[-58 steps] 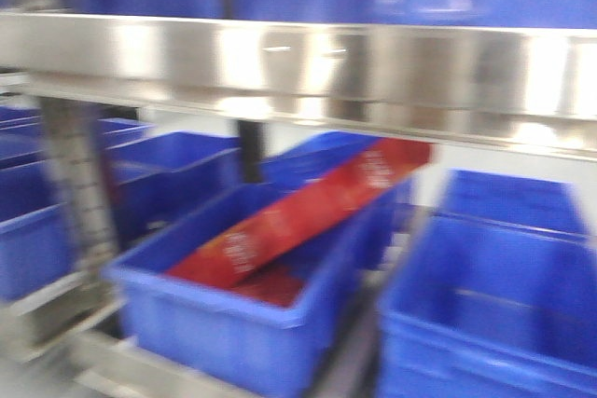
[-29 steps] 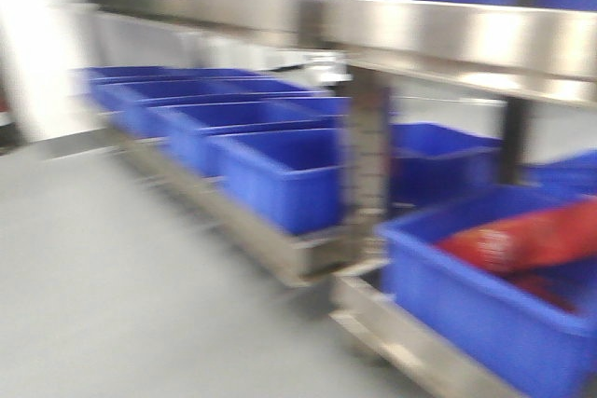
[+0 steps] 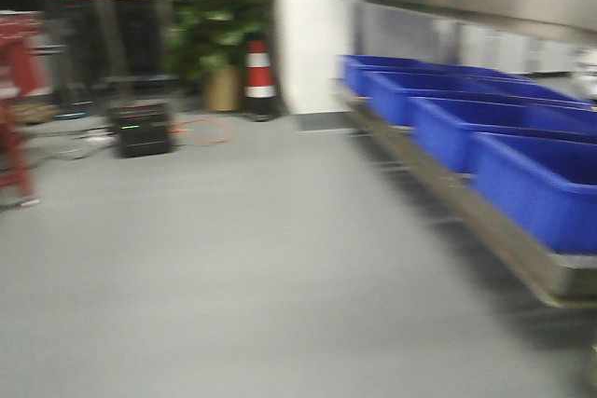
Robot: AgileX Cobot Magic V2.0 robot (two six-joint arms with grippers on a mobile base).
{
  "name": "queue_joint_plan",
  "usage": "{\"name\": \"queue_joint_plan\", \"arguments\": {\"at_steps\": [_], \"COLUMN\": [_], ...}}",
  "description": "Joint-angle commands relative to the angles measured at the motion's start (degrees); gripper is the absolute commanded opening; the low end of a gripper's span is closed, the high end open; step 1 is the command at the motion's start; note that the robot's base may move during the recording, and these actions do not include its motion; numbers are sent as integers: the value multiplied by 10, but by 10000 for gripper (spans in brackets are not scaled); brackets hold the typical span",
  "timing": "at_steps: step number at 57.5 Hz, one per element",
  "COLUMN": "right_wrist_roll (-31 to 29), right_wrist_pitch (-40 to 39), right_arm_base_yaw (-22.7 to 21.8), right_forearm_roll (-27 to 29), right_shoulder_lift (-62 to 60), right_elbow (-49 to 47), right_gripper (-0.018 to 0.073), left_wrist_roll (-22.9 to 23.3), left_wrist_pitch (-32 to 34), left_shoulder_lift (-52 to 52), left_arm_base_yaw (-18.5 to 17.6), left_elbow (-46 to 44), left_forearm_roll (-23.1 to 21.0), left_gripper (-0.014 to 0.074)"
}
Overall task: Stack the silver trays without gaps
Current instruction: 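Drive the base to the other bin rack holding the tray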
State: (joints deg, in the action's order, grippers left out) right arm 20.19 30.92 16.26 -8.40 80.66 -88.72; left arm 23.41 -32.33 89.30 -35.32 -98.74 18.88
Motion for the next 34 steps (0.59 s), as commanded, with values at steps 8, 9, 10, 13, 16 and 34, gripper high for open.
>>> {"name": "queue_joint_plan", "arguments": {"at_steps": [8,9,10,13,16,34], "right_wrist_roll": [-6,-6,-6,-6,-6,-6], "right_wrist_pitch": [-35,-35,-35,-35,-35,-35], "right_arm_base_yaw": [4,4,4,4,4,4], "right_forearm_roll": [6,6,6,6,6,6], "right_shoulder_lift": [-6,-6,-6,-6,-6,-6], "right_elbow": [-8,-8,-8,-8,-8,-8], "right_gripper": [-78,-78,-78,-78,-78,-78], "left_wrist_roll": [-2,-2,-2,-2,-2,-2], "left_wrist_pitch": [34,34,34,34,34,34], "left_shoulder_lift": [-9,-9,-9,-9,-9,-9], "left_arm_base_yaw": [-3,-3,-3,-3,-3,-3], "left_elbow": [-4,-4,-4,-4,-4,-4], "left_forearm_roll": [-10,-10,-10,-10,-10,-10], "left_gripper": [11,11,11,11,11,11]}}
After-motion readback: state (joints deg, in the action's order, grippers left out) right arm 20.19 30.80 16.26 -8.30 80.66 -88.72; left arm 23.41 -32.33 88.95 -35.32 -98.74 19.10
